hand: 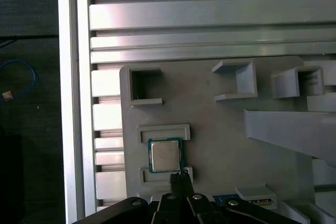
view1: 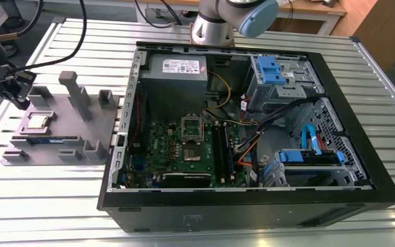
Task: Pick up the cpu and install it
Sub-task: 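Pick up the cpu and move it towards the insertion slot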
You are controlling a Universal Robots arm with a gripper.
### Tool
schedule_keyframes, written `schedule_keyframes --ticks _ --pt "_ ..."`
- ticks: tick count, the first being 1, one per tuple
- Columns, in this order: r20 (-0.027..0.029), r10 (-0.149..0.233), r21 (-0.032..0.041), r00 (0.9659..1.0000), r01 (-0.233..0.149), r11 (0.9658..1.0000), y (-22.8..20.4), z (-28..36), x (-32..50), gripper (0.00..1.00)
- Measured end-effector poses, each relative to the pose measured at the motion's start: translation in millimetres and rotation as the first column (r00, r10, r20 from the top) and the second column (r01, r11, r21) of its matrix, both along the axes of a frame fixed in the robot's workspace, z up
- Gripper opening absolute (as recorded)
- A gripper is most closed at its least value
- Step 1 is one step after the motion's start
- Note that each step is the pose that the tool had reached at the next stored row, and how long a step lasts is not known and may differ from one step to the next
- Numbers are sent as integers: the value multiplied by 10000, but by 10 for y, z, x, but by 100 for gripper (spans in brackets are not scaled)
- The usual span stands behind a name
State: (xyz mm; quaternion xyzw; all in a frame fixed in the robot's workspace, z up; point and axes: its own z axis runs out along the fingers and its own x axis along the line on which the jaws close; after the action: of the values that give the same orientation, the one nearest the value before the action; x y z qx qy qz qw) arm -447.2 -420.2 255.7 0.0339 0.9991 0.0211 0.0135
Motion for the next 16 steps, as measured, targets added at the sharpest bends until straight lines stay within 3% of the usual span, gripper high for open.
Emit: schedule_keyframes --ticks 16 --pt "0 0 0 10000 0 10000 0 -49 0 11"
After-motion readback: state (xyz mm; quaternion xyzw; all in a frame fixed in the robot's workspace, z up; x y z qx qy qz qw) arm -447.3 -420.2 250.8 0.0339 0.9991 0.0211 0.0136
